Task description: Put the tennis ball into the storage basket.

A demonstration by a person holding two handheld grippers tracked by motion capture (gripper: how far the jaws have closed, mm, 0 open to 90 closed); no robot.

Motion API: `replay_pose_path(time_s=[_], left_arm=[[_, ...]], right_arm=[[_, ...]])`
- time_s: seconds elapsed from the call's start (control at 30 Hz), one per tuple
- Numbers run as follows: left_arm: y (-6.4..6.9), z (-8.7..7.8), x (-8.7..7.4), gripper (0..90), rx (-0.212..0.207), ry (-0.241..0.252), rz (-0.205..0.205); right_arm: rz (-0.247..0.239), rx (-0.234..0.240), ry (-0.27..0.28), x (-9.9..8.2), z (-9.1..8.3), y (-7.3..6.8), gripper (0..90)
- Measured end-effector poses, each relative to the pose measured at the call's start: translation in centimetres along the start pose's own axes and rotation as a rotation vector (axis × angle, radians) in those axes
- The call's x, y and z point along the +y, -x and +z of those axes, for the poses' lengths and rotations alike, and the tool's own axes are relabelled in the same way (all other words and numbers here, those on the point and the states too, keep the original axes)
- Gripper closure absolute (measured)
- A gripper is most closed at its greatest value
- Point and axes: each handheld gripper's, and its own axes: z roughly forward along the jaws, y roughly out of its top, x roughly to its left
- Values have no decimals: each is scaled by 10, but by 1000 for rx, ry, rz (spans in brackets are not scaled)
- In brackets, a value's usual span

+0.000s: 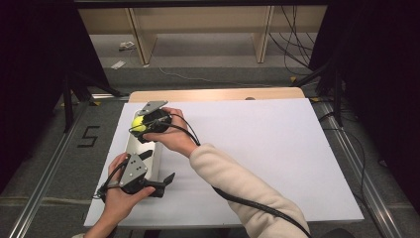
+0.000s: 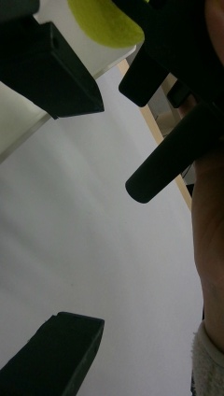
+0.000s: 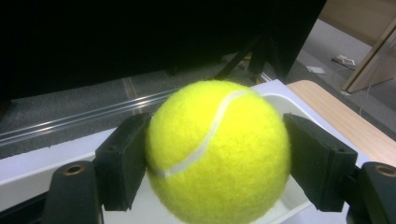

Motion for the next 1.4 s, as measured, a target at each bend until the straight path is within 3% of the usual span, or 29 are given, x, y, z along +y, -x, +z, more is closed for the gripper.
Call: replay_pose_path(time_s=[1.4], left_arm=[[1,0,0,0,-3,1,2]], right_arm=[[13,65,-79,-7,18,-4,268]])
